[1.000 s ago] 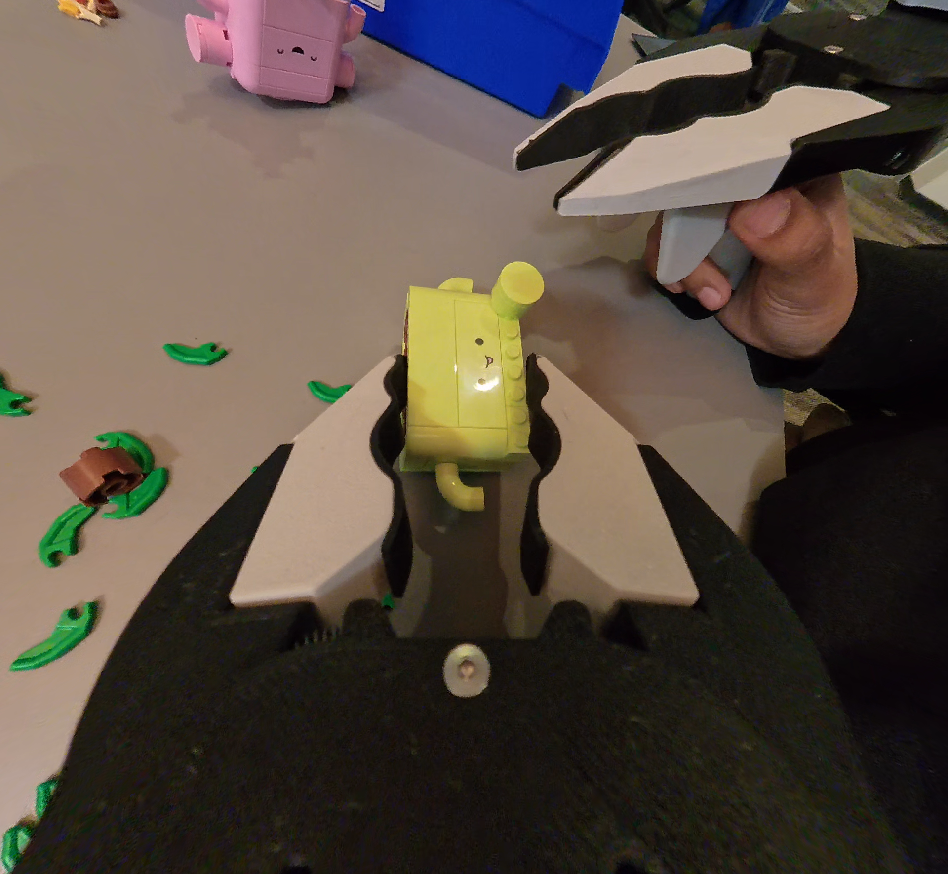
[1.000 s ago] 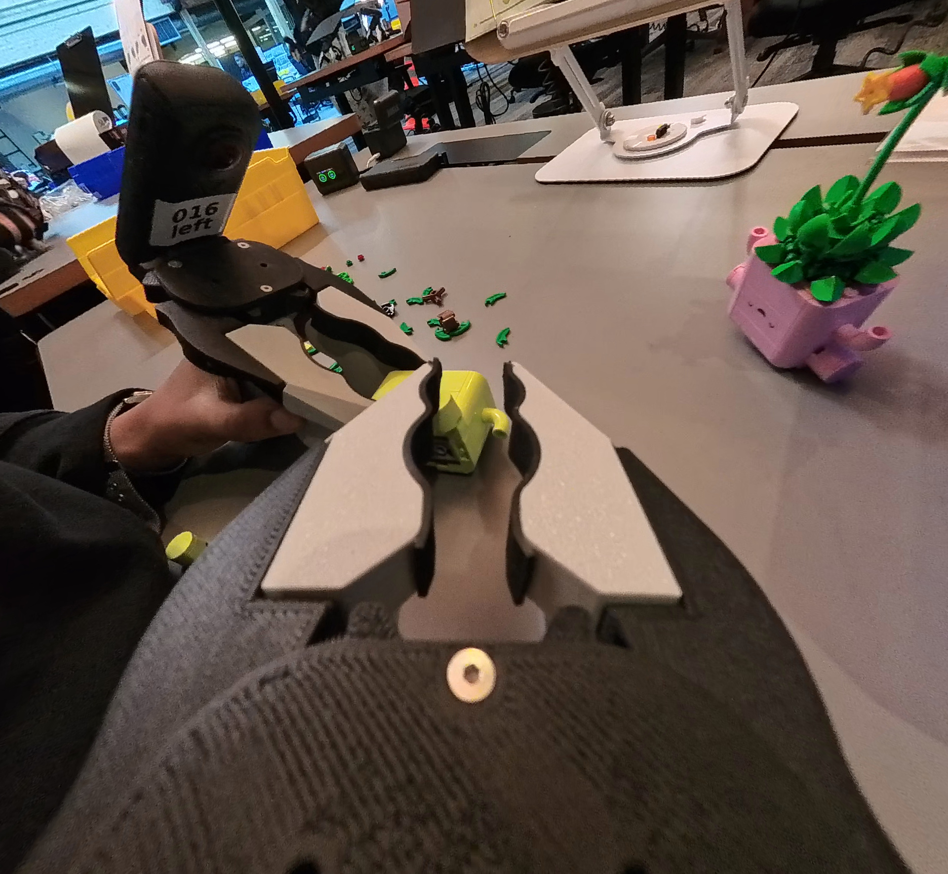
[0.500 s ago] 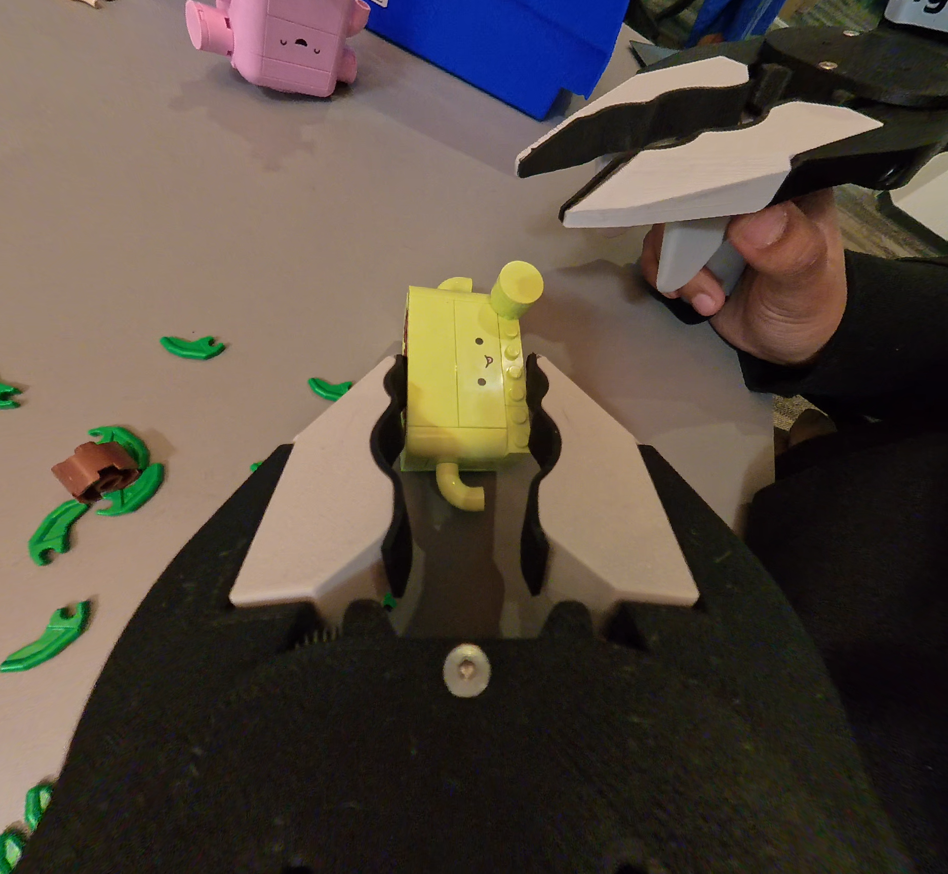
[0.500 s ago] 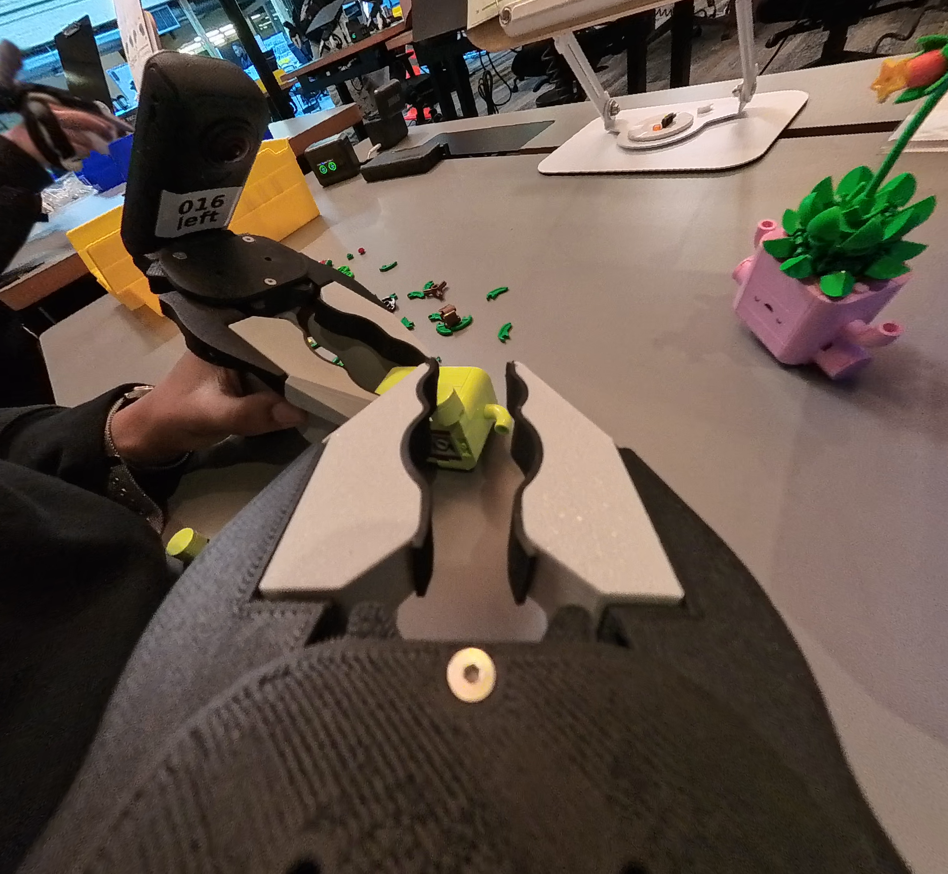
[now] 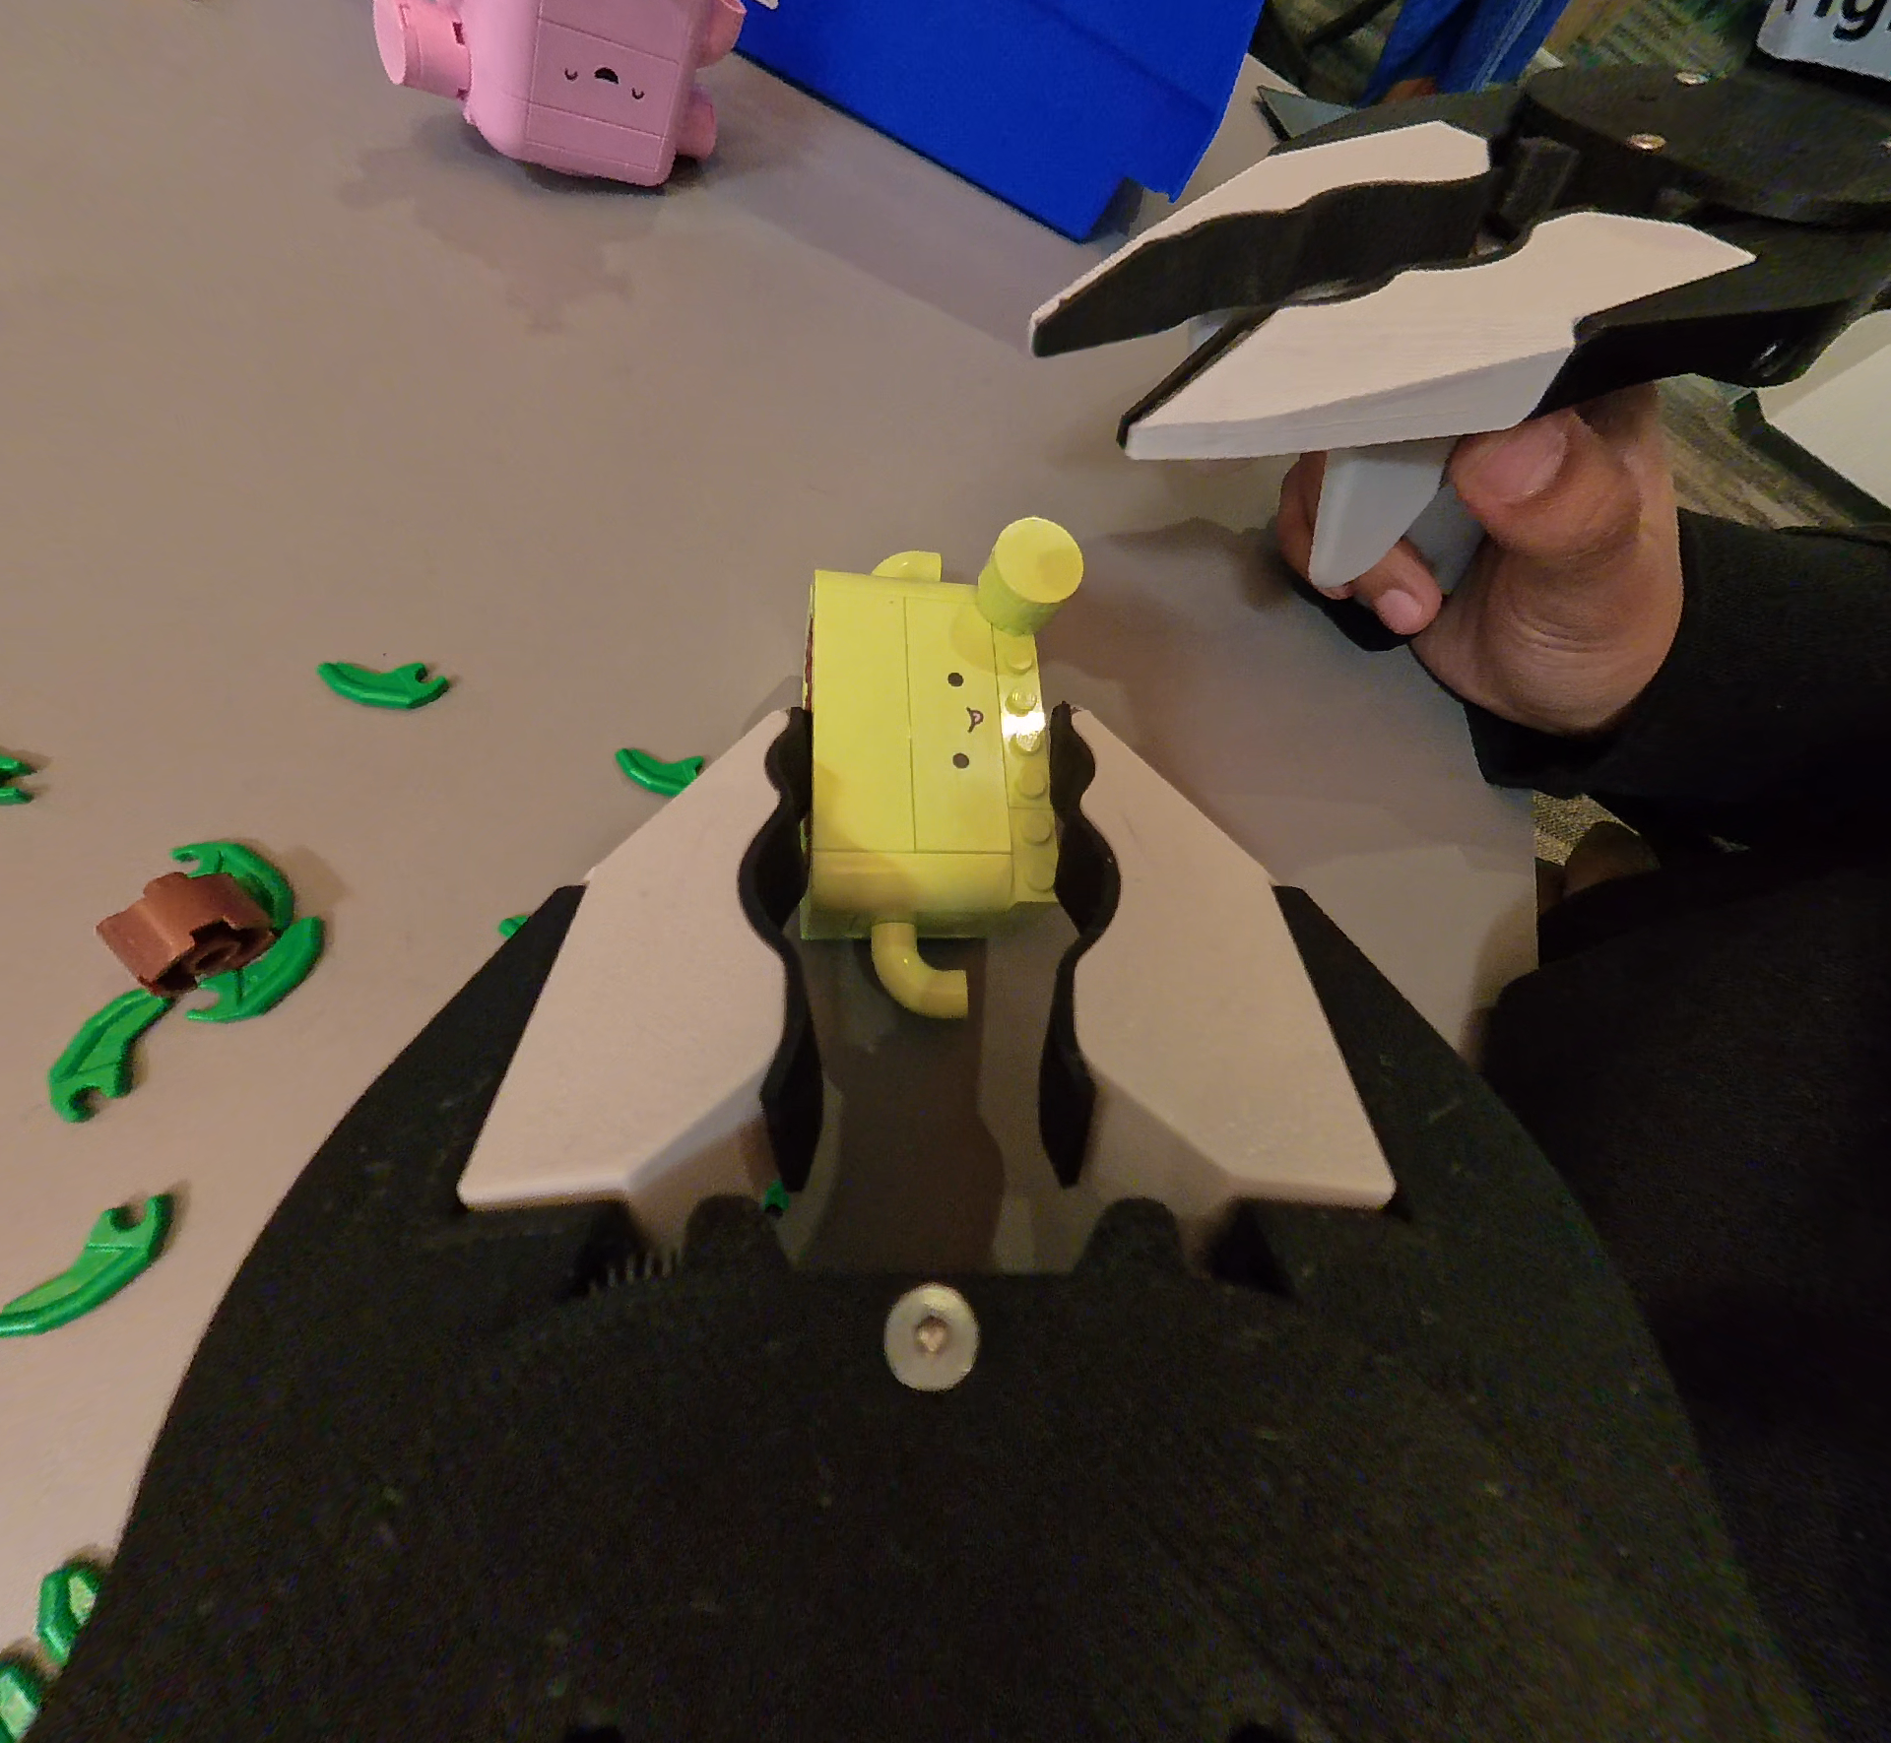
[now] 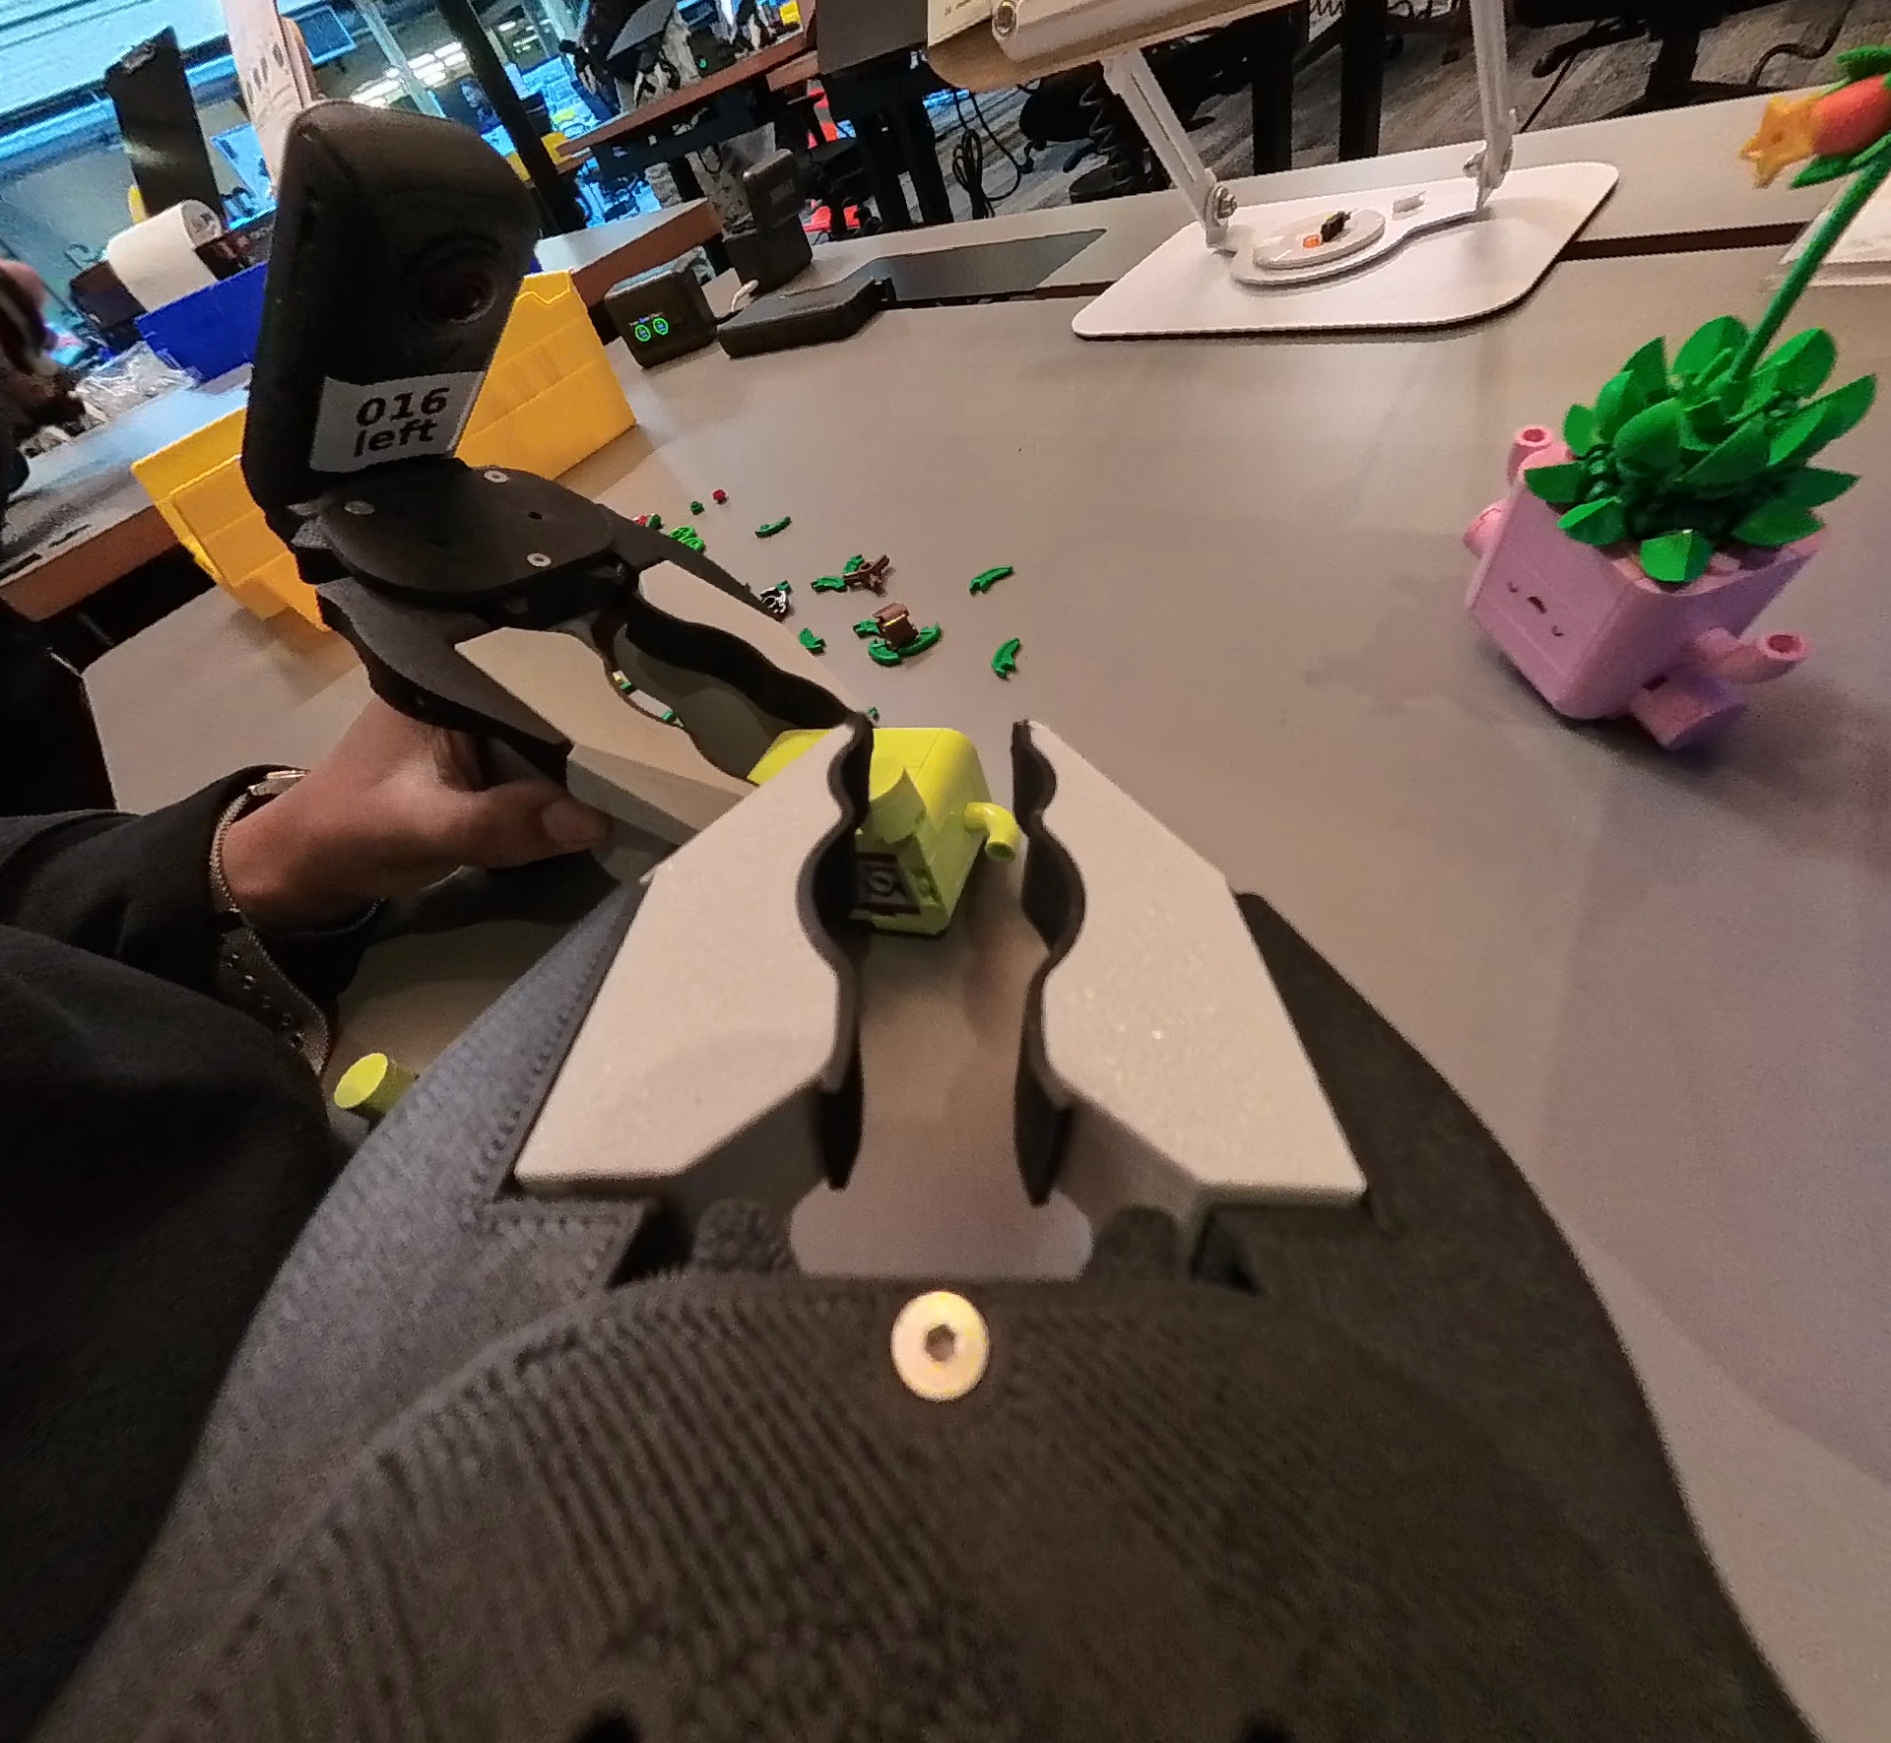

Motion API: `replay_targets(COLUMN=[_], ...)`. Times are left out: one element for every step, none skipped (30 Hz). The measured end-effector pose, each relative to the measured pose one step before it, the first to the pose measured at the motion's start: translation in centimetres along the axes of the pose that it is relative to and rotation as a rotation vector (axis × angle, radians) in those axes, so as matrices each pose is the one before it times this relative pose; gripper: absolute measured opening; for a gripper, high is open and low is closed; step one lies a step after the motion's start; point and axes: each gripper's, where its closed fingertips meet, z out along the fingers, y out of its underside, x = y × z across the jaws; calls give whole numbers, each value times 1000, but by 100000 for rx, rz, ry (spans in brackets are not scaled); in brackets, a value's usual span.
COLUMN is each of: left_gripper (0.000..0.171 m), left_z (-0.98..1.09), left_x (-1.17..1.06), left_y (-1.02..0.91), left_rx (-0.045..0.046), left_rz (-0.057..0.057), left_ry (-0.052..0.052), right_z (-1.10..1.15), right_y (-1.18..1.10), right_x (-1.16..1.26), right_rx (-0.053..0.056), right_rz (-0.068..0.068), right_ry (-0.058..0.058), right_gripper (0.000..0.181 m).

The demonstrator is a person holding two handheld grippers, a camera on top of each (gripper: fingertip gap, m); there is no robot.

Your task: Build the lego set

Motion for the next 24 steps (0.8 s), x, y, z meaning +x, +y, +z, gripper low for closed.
replay_targets(left_gripper=[45, 45, 45, 45, 45, 45, 45, 46, 45, 45, 45, 45, 46, 46, 46, 45, 46, 45, 46, 46, 46, 46, 46, 46], left_z=[0, 0, 0, 3, -10, 3, 3, -3, -6, -1, 4, -1, -2, 4, -1, -2, -3, -2, 3, 3, 3, -7, 1, -7], left_x=[0, -2, 1, -10, 4, -5, -5, -5, -11, -1, -3, 0, -2, -4, -5, -7, 1, -3, -7, -4, 0, -6, -12, -9], left_y=[0, 0, 0, 1, 3, 1, 1, -6, 6, -3, 4, -4, -3, 4, -3, -3, 13, -3, 1, 1, 1, 2, -3, 3], left_rx=[0, -1, -3, 0, -5, 1, -1, -1, 3, -2, 1, 2, -4, 3, 0, -5, 4, -3, 0, 1, -1, 3, 2, 1], left_rz=[-6, 9, -9, -80, -97, -115, -115, -91, -83, -64, -68, -71, -61, -65, -44, -25, -36, -43, -95, -118, -141, -173, -162, -165], left_ry=[0, -11, 0, 44, 54, 68, 67, 51, 45, 25, 33, 31, 20, 34, 8, 7, 21, 25, 59, 71, 88, 99, 61, 82], right_z=[17, 2, -3, -3, -4, 4, 3, -5, 7, 2, 11, -2, 4, -6, -2, 1, 15, -4, -3, -15, -10, -5, -23, -41], right_y=[19, -4, -8, -5, -3, -7, 9, -2, 0, 12, 4, 5, -7, -2, 5, 0, 11, -3, -8, -9, -5, -12, -27, -44], right_x=[3, 5, -1, 2, 0, 7, -4, 4, -1, 10, 1, -3, 1, -8, 3, 7, -1, 4, -5, -7, -15, -16, -18, -66], right_rx=[-147, 26, 83, 26, 7, 11, 4, 3, -25, -54, -81, -35, 50, 42, 15, -35, -65, 7, 83, 103, 49, 61, 196, 375], right_rz=[65, -8, -15, 37, 63, 50, 28, 29, 33, 31, 40, 10, -21, 9, 34, 60, 54, 12, -24, -23, 37, 75, 74, 70], right_ry=[-53, 35, 15, -30, -30, -15, -36, -16, -21, -24, -28, -18, -3, -26, -43, -13, -58, -29, -19, -65, -119, -199, -280, -593], right_gripper=[26, 26, 26, 26, 26, 26, 26, 26, 26, 26, 26, 26, 26, 26, 26, 26, 26, 26, 26, 26, 26, 26, 27, 27])
